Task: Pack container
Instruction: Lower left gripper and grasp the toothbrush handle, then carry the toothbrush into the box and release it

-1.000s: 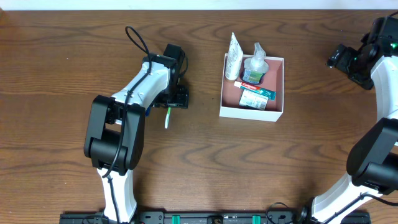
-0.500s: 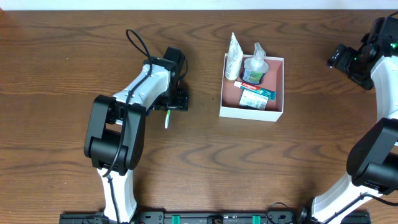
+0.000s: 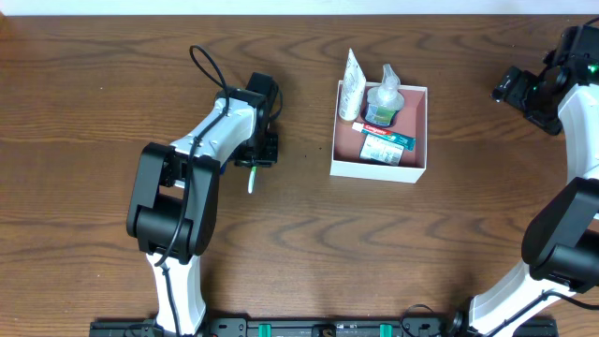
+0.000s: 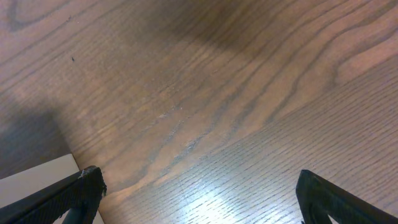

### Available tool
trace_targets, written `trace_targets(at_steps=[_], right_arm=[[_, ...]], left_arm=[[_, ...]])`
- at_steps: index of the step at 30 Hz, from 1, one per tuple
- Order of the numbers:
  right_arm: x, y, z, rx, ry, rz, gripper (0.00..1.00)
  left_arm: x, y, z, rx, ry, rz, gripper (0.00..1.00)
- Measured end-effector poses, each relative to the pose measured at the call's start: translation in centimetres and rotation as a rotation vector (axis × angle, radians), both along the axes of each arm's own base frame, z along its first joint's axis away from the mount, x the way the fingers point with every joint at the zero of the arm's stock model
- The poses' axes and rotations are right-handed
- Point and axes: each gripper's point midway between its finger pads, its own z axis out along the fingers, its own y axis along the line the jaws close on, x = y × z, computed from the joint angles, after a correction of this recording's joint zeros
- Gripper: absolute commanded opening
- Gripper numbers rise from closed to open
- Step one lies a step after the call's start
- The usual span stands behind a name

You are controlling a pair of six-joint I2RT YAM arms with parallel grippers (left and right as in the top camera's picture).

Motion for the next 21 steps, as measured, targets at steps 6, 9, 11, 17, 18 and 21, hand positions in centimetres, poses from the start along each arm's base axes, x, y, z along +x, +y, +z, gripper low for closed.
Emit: trace_targets(at_steps=[6, 9, 11, 17, 18, 21], right_arm=[[0.0, 0.0, 0.0, 0.000, 0.000, 0.000, 0.99], [0.0, 0.0, 0.0, 0.000, 0.000, 0.000, 0.99], [0.0, 0.0, 0.0, 0.000, 0.000, 0.000, 0.99], [0.0, 0.0, 0.0, 0.000, 0.000, 0.000, 0.99], [0.0, 0.0, 0.0, 0.000, 0.000, 0.000, 0.99], [0.0, 0.0, 0.0, 0.000, 0.000, 0.000, 0.99]], left_arm=[[0.1, 0.0, 0.0, -0.001, -0.002, -0.001, 0.06], [-0.1, 0.0, 0.0, 0.001, 0.002, -0.004, 0.06], [-0.2, 0.1, 0.1, 0.003, 0.009, -0.004, 0.06], [1.1, -0.3, 2.2, -0.007, -0.021, -0.004, 0.06], [1.9, -0.6, 3.3, -0.015, -0.049, -0.004, 0.06], [4.5, -1.6, 7.9, -0.058, -0.179, -0.008, 0.06]])
